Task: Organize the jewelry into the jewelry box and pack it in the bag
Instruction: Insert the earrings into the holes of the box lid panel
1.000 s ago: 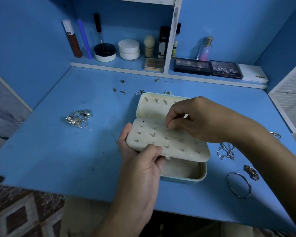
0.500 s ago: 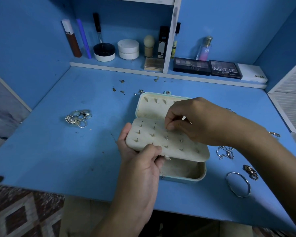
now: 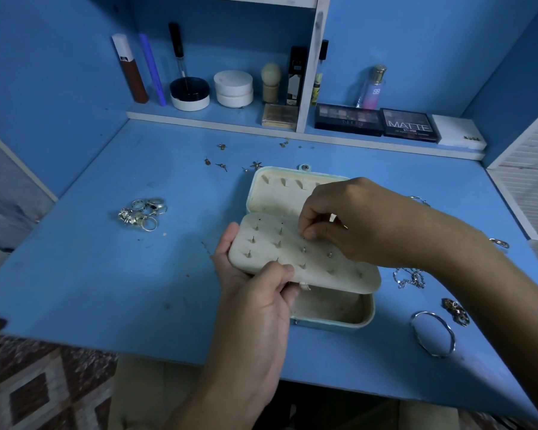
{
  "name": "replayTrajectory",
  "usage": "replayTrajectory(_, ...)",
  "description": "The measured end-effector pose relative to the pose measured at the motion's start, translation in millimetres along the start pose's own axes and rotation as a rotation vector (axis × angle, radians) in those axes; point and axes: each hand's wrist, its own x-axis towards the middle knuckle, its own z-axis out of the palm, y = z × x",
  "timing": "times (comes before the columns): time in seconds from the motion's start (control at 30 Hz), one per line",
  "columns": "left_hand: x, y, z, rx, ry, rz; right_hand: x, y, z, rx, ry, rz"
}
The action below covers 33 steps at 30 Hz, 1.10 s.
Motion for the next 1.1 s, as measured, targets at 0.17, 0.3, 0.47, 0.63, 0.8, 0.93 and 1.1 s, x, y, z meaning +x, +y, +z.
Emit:
replayTrajectory(0.17, -0.1, -0.5, 0.5, 0.019, -0.006, -0.004, -0.5, 1.2, 1.6, -0.014, 0.0, -0.026)
replayTrajectory(0.3, 0.0, -1.0, -0.3, 0.016, -0.01, -0.001, 0.3, 1.3, 2.8, -0.039, -0.002, -0.039)
replayTrajectory(0.47, 1.9, -2.6, -2.1, 0.019, -0.028, -0.002, -2.5, 0.2, -2.0, 0.019, 0.004, -0.023)
replayTrajectory(0.63, 4.5, -4.2, -4.9, -0.01, -0.052, 0.016, -0.3, 0.6, -2.0, 0.033, 0.003, -0.005)
replayTrajectory(0.8, 4.0, -5.1, -5.2, -0.003, -0.037, 0.013, 0.4, -1.6, -0.9, -0.011, -0.004, -0.015)
replayTrajectory(0.93, 3.7, -4.6, -4.8, 0.007, -0.038, 0.016, -0.4, 0.2, -0.3, -0.006, 0.01, -0.019)
replayTrajectory(1.1, 2.8, -2.3, -3.3, 0.016, -0.068, 0.024, -7.9, 3.7, -2.7, 0.153, 0.065, -0.005)
